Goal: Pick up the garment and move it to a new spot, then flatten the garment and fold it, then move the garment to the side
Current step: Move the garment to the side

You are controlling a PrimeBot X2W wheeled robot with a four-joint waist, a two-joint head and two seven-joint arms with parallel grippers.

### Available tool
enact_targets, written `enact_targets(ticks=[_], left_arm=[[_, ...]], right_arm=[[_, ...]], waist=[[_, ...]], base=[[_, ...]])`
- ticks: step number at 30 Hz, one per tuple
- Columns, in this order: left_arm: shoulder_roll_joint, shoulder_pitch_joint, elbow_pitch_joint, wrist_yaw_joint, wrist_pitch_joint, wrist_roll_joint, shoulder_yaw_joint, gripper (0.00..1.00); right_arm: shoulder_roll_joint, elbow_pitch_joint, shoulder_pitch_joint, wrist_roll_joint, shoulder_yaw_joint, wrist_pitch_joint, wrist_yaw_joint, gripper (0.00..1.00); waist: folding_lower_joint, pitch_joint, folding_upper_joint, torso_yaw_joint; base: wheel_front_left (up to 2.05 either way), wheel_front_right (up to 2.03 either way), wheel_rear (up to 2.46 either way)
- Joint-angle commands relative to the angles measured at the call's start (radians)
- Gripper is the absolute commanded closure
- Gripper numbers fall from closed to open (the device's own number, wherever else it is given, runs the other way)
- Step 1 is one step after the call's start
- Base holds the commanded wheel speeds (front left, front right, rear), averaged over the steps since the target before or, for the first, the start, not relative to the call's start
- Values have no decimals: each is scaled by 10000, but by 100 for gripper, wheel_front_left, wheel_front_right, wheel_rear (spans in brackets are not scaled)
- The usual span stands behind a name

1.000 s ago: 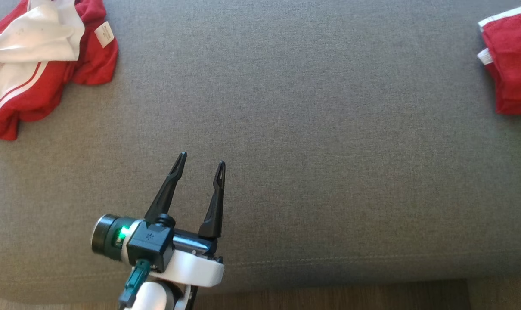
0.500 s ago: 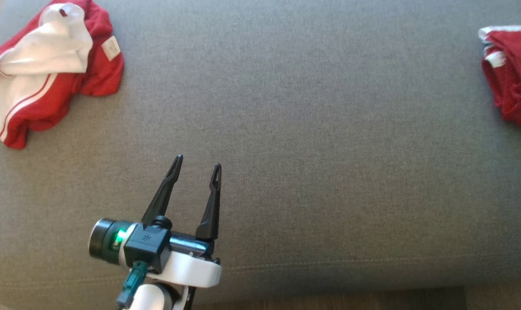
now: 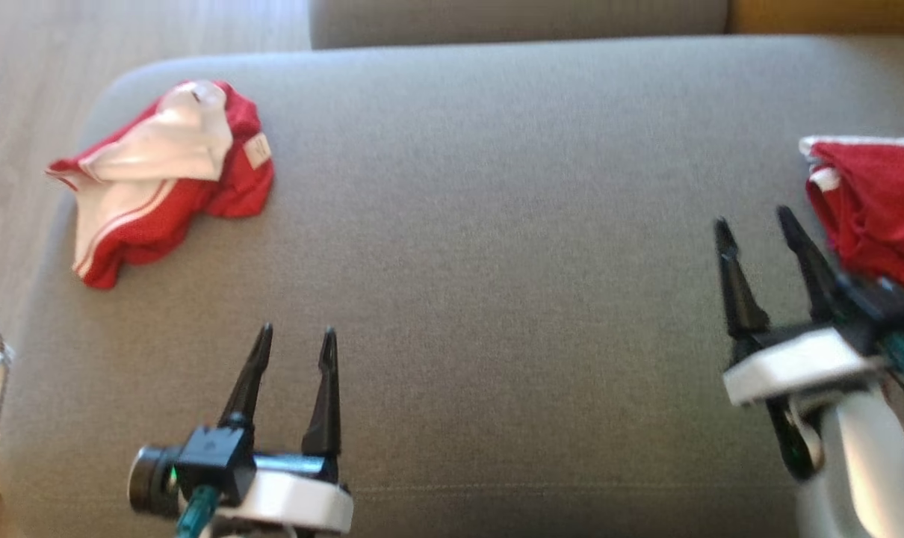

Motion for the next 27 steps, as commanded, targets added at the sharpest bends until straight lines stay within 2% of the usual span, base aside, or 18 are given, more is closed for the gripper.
enact_targets(ticks=[1, 5, 7, 10, 19, 27], left_arm=[[-23, -6, -189, 25, -49, -62, 364, 0], [-32, 450, -7, 44, -49, -210, 506, 0], [-35, 609, -15, 45, -49, -238, 563, 0], [-39, 916, -125, -190, -49, -139, 504, 0], [-42, 1349, -303, -425, -49, 93, 667, 0], [-44, 1385, -381, -421, -49, 144, 740, 0]], right_arm=[[32, -684, 266, 125, 39, -90, -4, 0], [89, -1825, 1841, 682, 109, -90, -4, 0], [92, -1985, 2508, 629, 442, -90, -4, 0], [94, -2062, 3272, 323, 940, -91, -4, 0], [95, -2011, 3616, 423, 1143, -91, -4, 0], [96, -1949, 3556, 562, 1186, -91, -4, 0]], waist=[[0, -474, -1, 153], [0, -1018, -1, 155], [0, -1154, -1, 130], [0, -1356, -1, 57], [0, -1539, -1, -37], [0, -1462, -1, -128]], base=[[0, 0, 0], [0, 0, 0], [0, 0, 0], [0, 0, 0], [0, 0, 0], [0, 0, 0]])
